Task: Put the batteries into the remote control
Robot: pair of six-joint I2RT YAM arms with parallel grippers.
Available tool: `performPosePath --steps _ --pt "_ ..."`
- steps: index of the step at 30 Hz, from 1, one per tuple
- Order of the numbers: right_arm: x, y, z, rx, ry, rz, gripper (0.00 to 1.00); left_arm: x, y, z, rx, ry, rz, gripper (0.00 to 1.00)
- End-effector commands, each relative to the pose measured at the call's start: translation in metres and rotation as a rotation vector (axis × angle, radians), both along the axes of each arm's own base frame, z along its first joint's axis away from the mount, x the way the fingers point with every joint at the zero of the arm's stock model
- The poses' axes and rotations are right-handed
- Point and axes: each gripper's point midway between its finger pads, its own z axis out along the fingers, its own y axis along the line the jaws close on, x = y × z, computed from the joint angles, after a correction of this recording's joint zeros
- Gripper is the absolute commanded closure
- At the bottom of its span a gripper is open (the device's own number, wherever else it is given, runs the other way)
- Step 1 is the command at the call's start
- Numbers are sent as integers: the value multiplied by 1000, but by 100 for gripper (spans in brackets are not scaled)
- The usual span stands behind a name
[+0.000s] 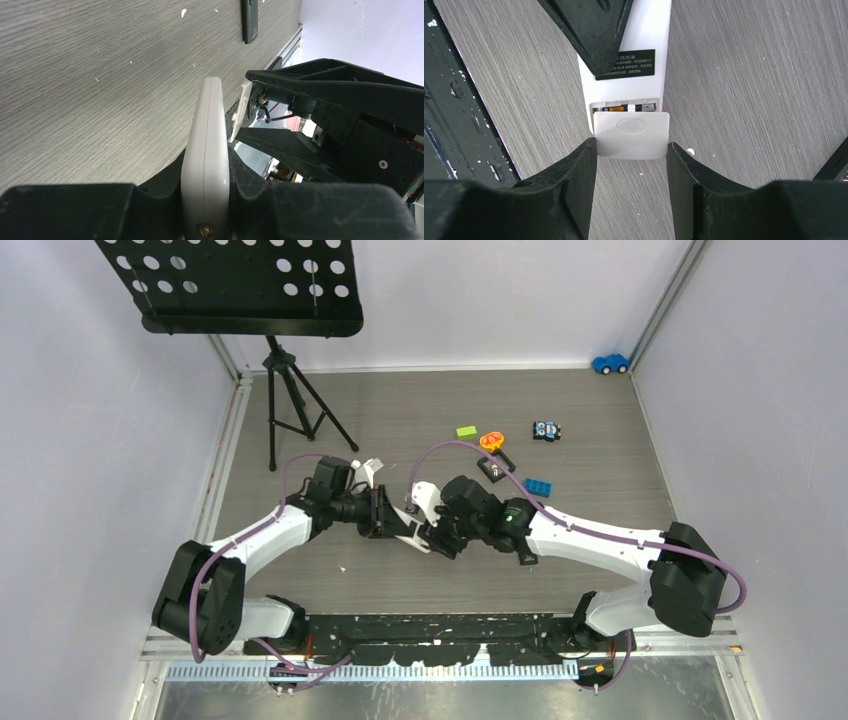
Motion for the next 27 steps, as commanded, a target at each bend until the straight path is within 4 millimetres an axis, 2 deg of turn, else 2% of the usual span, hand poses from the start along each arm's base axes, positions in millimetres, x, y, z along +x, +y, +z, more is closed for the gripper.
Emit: performPosePath --steps 1,27 --pt "4 20 22 69 -35 32 60 2 -4 15 -32 -44 -27 100" --pt "1 19 6 15 5 22 60 4 -4 28 -44 -78 -8 100"
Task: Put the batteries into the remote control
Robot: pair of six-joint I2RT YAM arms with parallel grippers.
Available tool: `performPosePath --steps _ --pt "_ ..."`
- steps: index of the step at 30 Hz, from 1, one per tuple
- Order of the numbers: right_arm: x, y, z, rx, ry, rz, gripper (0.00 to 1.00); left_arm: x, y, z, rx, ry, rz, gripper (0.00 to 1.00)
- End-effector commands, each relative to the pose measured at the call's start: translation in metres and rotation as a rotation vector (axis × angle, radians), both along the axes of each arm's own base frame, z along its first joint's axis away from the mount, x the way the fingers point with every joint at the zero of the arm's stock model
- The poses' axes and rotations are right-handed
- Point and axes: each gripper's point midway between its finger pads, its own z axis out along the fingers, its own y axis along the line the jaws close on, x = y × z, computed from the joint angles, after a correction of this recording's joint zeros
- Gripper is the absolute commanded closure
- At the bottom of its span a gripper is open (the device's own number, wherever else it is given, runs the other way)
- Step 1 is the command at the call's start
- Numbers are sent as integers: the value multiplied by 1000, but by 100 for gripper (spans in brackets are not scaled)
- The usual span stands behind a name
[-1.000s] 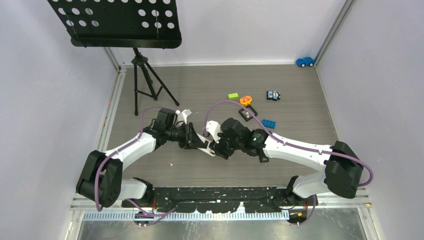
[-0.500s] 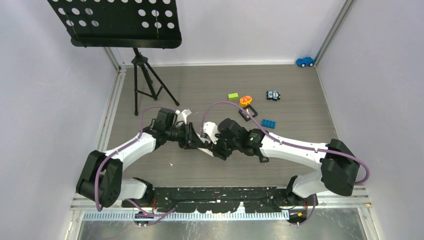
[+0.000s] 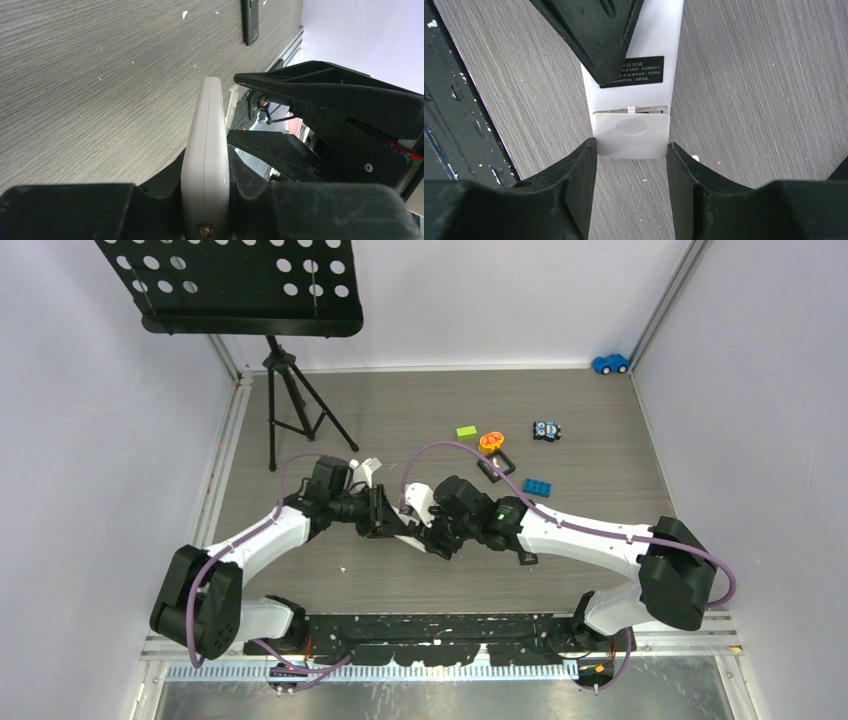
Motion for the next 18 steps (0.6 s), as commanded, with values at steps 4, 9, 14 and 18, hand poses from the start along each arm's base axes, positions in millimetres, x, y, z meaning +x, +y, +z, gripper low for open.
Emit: performPosePath --steps 4,9,14,18 --pt "4 8 12 30 -20 -11 60 7 -5 26 -45 -72 -7 100" --pt "3 9 12 39 -15 -9 60 7 -5 25 -44 -68 -3 100" --pt "2 11 10 41 0 -6 60 8 -5 27 -45 -74 8 100" --pt "2 12 7 36 5 -11 60 9 -5 29 -47 -79 18 100"
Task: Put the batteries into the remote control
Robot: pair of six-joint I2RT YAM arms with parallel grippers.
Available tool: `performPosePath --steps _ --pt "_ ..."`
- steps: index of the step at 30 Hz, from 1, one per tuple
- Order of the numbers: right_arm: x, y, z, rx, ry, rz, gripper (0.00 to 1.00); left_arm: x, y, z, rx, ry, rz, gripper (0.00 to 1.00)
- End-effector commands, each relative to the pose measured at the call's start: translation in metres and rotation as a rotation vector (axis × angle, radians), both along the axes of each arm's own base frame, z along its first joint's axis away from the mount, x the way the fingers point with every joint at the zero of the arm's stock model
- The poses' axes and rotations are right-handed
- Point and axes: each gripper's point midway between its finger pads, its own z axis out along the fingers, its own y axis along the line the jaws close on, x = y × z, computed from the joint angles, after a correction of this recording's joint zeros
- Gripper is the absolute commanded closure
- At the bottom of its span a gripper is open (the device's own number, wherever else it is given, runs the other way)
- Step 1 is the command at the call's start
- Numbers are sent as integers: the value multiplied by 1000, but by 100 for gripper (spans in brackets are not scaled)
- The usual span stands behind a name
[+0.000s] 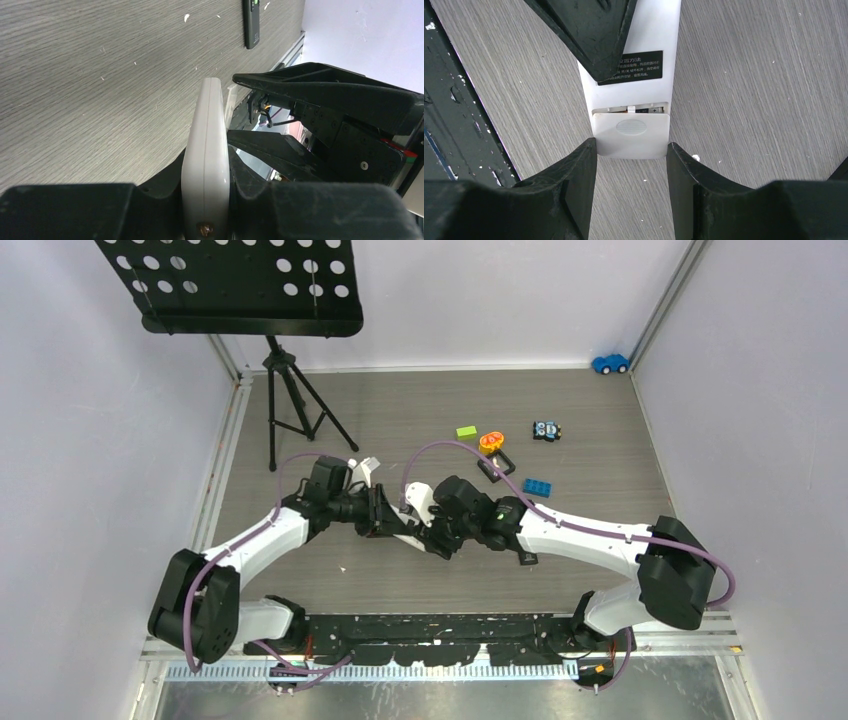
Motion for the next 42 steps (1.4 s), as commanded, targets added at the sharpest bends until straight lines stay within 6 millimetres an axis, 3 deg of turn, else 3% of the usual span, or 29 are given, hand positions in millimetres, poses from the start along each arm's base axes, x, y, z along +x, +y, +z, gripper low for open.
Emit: performPosePath --steps 1,20,29,36,42 --pt "2 12 7 37 3 0 60 8 -6 28 -57 -72 0 100" --pt "-3 24 9 44 33 68 60 -12 -17 39 -114 -102 -120 100" --pt "3 27 17 55 26 57 60 -24 -27 42 -139 -106 -192 100" --pt "9 26 12 28 43 24 60 -28 -28 48 -155 -121 -204 100" --pt "18 36 27 86 2 9 58 -33 -31 48 -175 -103 -231 100"
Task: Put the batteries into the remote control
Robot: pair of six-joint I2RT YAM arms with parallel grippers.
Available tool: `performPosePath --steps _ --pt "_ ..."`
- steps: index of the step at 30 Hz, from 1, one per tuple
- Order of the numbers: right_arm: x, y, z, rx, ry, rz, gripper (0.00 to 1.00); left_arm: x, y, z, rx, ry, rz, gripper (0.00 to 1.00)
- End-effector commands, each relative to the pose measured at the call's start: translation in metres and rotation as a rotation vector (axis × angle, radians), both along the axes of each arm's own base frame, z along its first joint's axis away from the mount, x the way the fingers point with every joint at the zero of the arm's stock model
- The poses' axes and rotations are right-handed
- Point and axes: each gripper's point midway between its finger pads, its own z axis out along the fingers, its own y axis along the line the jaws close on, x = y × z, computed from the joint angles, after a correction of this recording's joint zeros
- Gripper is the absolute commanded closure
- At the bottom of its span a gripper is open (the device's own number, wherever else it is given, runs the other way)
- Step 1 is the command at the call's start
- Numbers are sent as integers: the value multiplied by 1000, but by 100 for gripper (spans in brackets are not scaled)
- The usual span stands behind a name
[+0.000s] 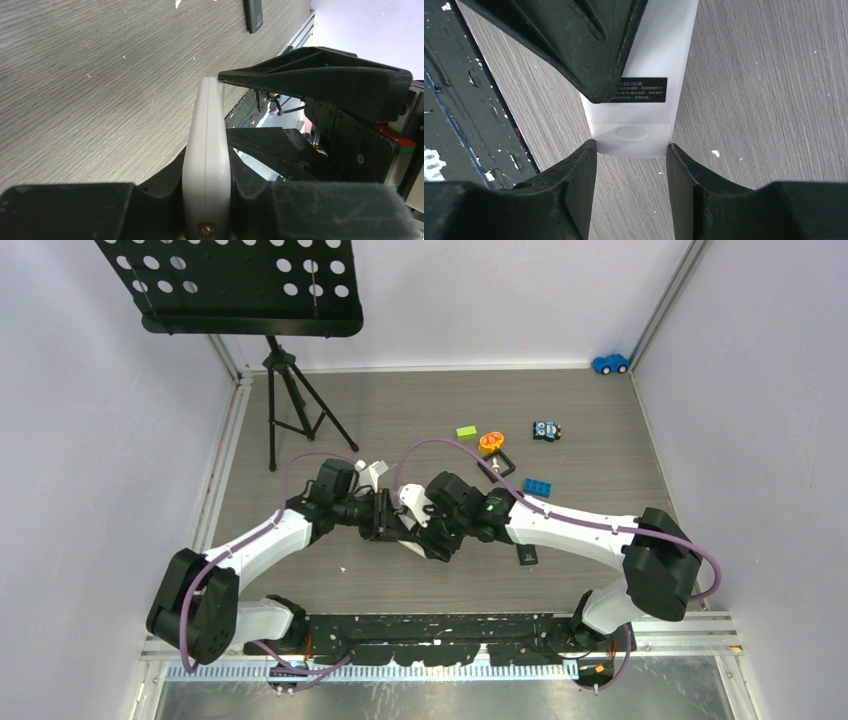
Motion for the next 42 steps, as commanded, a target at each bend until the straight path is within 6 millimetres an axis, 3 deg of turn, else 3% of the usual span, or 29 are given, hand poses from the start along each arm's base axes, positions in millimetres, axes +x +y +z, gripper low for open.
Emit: performPosePath --steps 1,7,14,19,23,27,31,35,38,41,42 --pt "29 36 38 153 -111 -27 57 -19 -22 49 -185 -43 -152 100" --pt "35 30 39 136 -120 -92 38 -10 -21 52 -175 -66 -113 100" --pt "26 17 47 171 -101 -136 30 10 -13 40 -179 -22 -31 100" --pt "23 12 69 269 -117 -182 21 21 -10 41 -203 -14 19 100" --pt "25 7 98 433 -142 -273 16 26 -6 46 -217 -19 46 100" --pt "39 -11 135 646 -127 -499 11 31 -3 57 -245 -33 72 100" --pt "47 -28 156 878 42 -752 10 34 -5 77 -310 -47 88 100" --pt "50 -42 150 980 217 -970 9 33 -6 103 -384 -56 99 100" --pt "47 -40 150 1042 310 -1005 10 31 -5 118 -423 -67 104 100" --pt "42 -34 153 1099 375 -980 19 27 -5 132 -452 -74 99 100" --pt "41 -34 154 1115 389 -977 28 26 -4 136 -460 -74 95 100"
